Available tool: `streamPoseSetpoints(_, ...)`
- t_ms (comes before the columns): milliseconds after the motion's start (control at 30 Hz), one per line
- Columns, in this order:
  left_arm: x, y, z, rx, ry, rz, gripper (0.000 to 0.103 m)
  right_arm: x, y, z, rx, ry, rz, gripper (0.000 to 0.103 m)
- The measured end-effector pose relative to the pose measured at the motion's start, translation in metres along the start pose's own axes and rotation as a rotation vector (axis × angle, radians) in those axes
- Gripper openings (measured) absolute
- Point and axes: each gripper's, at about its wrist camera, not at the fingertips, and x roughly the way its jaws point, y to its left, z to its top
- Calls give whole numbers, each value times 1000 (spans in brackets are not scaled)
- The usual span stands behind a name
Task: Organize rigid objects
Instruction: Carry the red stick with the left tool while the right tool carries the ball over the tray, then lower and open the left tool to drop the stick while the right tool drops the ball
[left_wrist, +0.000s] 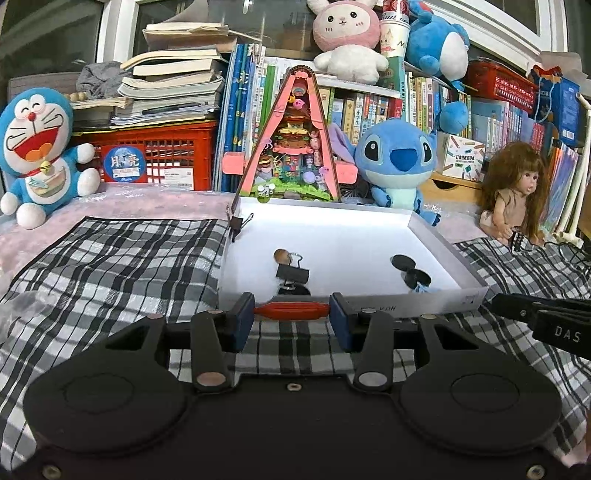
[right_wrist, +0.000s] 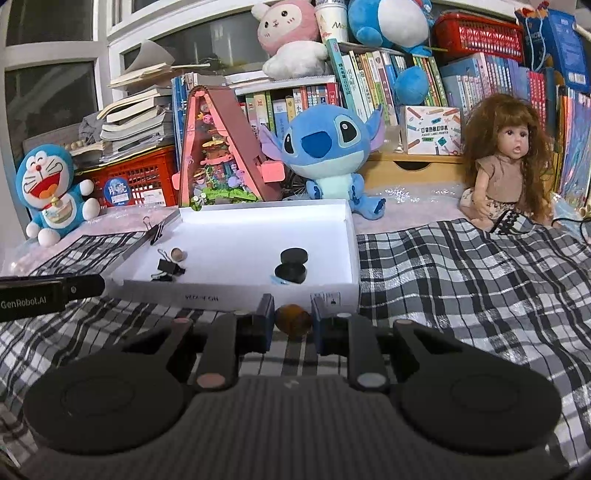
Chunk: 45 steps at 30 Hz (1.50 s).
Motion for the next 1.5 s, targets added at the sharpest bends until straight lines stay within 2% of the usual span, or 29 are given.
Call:
streamPoseSetpoints(600, 65, 3, 43, -27, 58, -70, 42, 62, -13, 48, 122, 79, 22, 26)
streamPoseSetpoints(767, 90, 7, 54, -62, 108, -93, 42, 84, -15, 58, 148, 126, 35, 26)
streamPoseSetpoints(933, 111, 7, 65, -73, 133, -82, 42, 108, -18, 68, 198, 169, 34, 26)
streamPoseSetpoints(1267, 158, 8, 81, -84, 185, -42, 42, 156, -9, 83, 199, 221, 2, 27)
streamPoseSetpoints(1500, 180, 7, 79, -34, 204, -4, 42, 181, -8, 84, 184, 237, -16, 27)
